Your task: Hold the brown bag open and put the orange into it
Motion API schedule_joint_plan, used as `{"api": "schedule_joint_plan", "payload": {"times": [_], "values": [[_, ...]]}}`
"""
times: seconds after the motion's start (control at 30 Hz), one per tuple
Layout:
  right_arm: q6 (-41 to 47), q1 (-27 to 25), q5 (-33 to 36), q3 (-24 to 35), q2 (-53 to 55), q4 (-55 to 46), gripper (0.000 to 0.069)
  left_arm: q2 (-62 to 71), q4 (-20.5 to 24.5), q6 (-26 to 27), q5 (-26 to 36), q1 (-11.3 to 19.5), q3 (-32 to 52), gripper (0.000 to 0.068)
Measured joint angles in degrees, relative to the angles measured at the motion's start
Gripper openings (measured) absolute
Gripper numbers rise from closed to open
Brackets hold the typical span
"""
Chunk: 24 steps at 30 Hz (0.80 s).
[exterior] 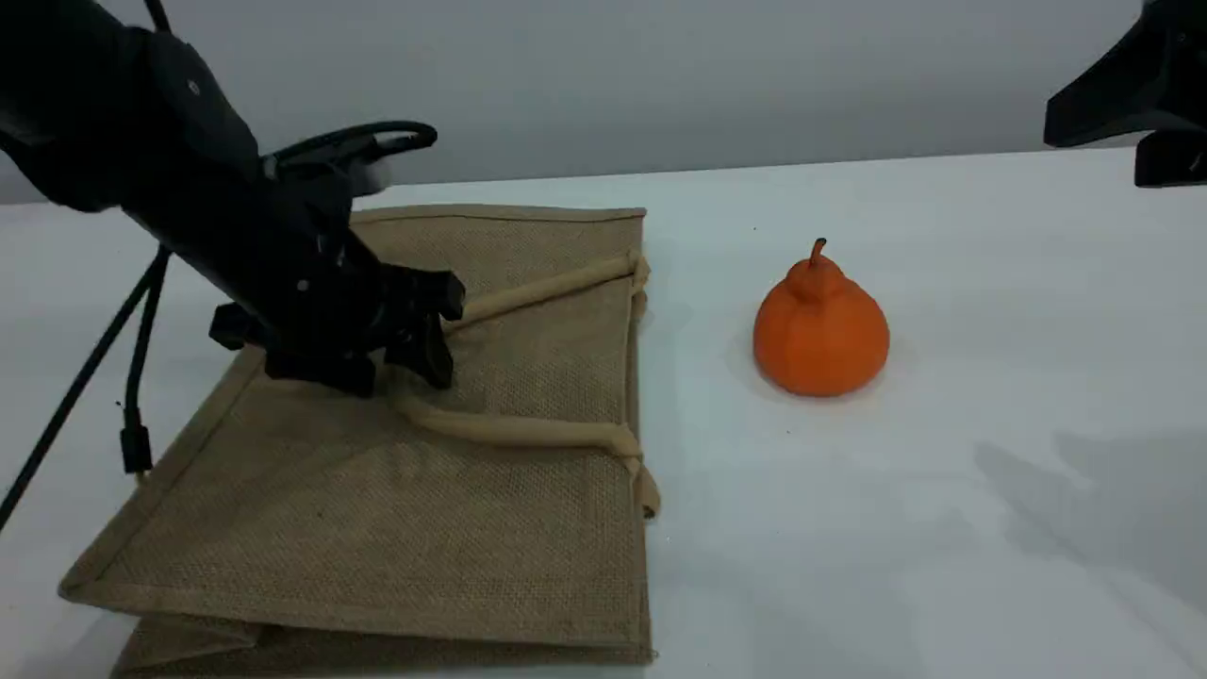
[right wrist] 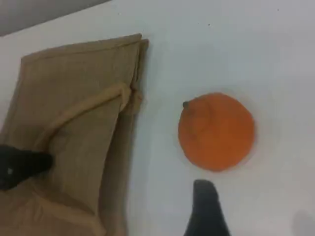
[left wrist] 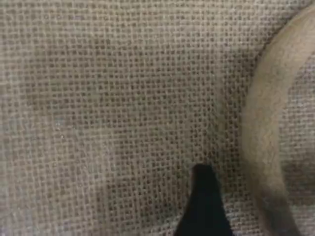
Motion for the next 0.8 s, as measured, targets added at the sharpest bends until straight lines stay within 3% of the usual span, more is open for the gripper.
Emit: {"api": "schedule_joint_plan", "payload": {"times": [0.3,0.4,0.63,0.8], "values": [[-0.11,0.00,-0.05,0.00,0.00,0.00,0.0420,2.28,-0.26,0.00,-1.98,0.00,-0.05,0.0443],[-0.11,0.00,-0.05,0.00,0.00,0.00,0.0420,2.46,-0.48,-0.05,-2.40,0.00,-0.05,0.0374],[-0.11,0.00,-0.05,0.00,0.00,0.00,0.0420,2.51,-0.63,-0.24,-3.05,0.00,-0.05,0.0137],[-0.11,0.00,-0.05,0.00,0.00,0.00,0.0420,2.51,-0.42,-0.24,-3.00,0.00,-0.05,0.0111]]}}
